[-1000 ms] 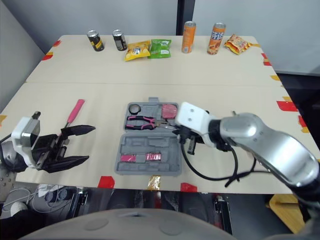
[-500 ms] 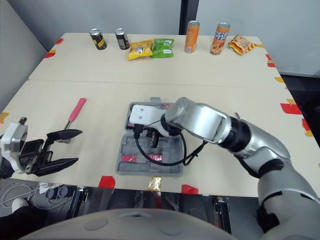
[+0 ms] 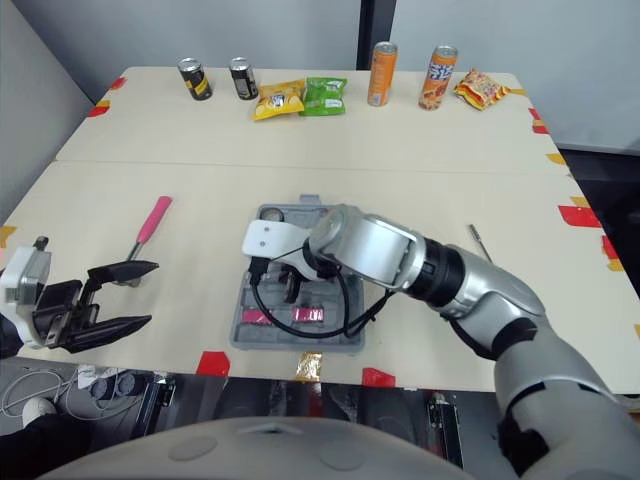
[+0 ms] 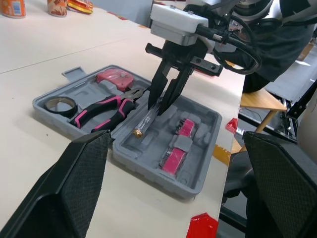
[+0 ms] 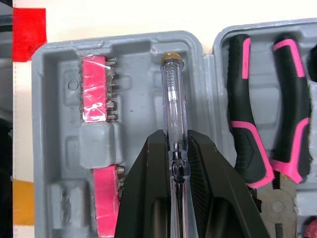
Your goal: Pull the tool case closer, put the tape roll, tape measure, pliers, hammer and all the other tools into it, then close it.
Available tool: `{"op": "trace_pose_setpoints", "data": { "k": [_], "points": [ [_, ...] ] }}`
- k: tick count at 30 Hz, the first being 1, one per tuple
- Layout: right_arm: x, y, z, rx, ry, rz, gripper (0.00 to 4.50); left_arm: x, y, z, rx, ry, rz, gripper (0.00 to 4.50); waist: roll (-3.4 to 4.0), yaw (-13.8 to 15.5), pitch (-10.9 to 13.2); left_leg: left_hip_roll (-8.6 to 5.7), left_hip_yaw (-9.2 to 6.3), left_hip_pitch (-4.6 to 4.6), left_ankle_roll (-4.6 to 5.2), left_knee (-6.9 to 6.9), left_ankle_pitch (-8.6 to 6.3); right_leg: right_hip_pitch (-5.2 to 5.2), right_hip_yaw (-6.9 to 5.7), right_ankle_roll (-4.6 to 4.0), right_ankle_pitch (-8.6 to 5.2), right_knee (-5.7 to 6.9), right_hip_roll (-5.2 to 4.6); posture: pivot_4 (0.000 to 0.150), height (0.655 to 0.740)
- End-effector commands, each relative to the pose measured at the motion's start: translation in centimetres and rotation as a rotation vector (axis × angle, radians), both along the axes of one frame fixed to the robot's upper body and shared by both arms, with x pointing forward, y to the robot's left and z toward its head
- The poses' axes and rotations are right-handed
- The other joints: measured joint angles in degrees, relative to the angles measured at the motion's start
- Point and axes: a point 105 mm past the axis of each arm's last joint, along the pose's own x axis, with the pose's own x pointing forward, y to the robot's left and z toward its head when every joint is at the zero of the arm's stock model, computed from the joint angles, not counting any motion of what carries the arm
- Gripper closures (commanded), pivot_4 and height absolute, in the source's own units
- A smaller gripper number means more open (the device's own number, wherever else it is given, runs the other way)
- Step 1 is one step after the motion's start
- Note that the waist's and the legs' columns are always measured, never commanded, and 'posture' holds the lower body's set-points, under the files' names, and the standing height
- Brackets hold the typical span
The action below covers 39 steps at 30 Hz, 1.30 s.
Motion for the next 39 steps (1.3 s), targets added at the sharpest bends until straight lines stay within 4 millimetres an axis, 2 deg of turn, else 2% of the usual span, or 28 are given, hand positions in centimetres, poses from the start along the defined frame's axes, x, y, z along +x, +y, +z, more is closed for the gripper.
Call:
{"op": "trace_pose_setpoints", "data": {
  "k": [1, 7, 18, 19, 22, 25, 29, 32, 36, 39],
  "points": [
    [0.1, 0.4, -0.2, 0.009, -0.013, 0.002, 4.43, -0.3, 0.1, 0.5, 0.017, -0.025, -0.043, 0.0, -0.01, 0.0, 0.0, 0.0, 0.0, -0.01, -0.01, 0.0, 0.0, 0.0, 0.0, 0.0, 0.0, 0.0, 0.0, 0.15, 0.74],
    [0.5, 0.6, -1.0, 0.002, -0.004, -0.01, 4.43, -0.2, 0.1, 0.5, 0.019, -0.027, -0.045, 0.0, -0.01, -0.1, 0.0, 0.01, 0.0, 0.0, -0.02, 0.0, 0.0, 0.0, -0.01, 0.0, 0.0, 0.01, 0.0, 0.15, 0.74],
    [0.4, 1.3, -1.3, 0.019, 0.004, 0.006, 4.43, -0.4, 0.0, 0.3, 0.017, -0.026, -0.044, 0.0, -0.01, -0.1, 0.0, 0.01, 0.0, -0.01, -0.02, 0.0, 0.0, -0.01, -0.01, 0.01, 0.01, 0.0, 0.0, 0.15, 0.74],
    [0.5, 1.3, -1.3, 0.019, -0.002, 0.008, 3.43, -0.4, 0.0, 0.2, 0.016, -0.025, -0.044, 0.0, -0.01, -0.1, 0.0, 0.01, 0.0, -0.01, -0.02, 0.0, 0.0, -0.01, -0.01, 0.01, 0.01, 0.01, 0.01, 0.15, 0.74],
    [0.8, 1.4, -0.9, 0.032, -0.033, 0.01, 2.48, -0.5, -0.1, 0.1, 0.012, -0.025, -0.046, 0.0, -0.01, -0.1, 0.0, 0.01, 0.0, 0.0, -0.02, 0.0, 0.0, 0.0, -0.01, 0.01, 0.01, 0.01, 0.0, 0.15, 0.74],
    [0.8, 1.1, -0.3, 0.053, -0.051, 0.015, 2.48, -0.4, -0.2, 0.1, 0.008, -0.025, -0.047, 0.0, -0.01, -0.1, 0.0, 0.01, 0.0, 0.0, -0.02, 0.0, 0.0, -0.01, -0.01, 0.01, 0.01, 0.01, 0.0, 0.15, 0.74],
    [0.4, 1.4, 1.6, 0.191, -0.066, 0.037, 2.48, -0.5, -0.4, -0.1, 0.001, -0.027, -0.05, 0.0, -0.03, 0.0, 0.0, 0.01, 0.0, -0.02, -0.02, 0.0, 0.0, 0.0, 0.0, 0.05, 0.03, -0.02, 0.0, 0.15, 0.74],
    [-0.2, 2.1, 3.5, 0.444, -0.084, 0.065, 2.48, -0.6, -0.4, -0.1, -0.008, -0.028, -0.048, 0.0, -0.1, 0.1, 0.0, 0.04, 0.01, -0.01, -0.05, -0.02, -0.01, -0.01, -0.01, 0.08, 0.05, -0.02, 0.01, 0.15, 0.74],
    [-1.2, 0.9, 3.9, 0.625, -0.096, 0.123, 2.48, -1.0, -0.4, -0.2, -0.025, -0.024, -0.043, 0.0, -0.17, 0.1, -0.1, 0.04, 0.03, -0.01, -0.04, -0.04, -0.02, -0.01, 0.0, 0.06, 0.03, -0.05, 0.01, 0.15, 0.74],
    [-0.9, -0.1, 3.6, 0.682, -0.119, 0.1, 2.48, -0.9, -0.7, -0.1, -0.043, -0.024, -0.035, 0.0, -0.19, 0.0, 0.0, 0.04, 0.04, -0.01, 0.02, -0.02, -0.03, -0.01, 0.01, -0.14, -0.08, -0.05, 0.0, 0.15, 0.74]
  ]
}}
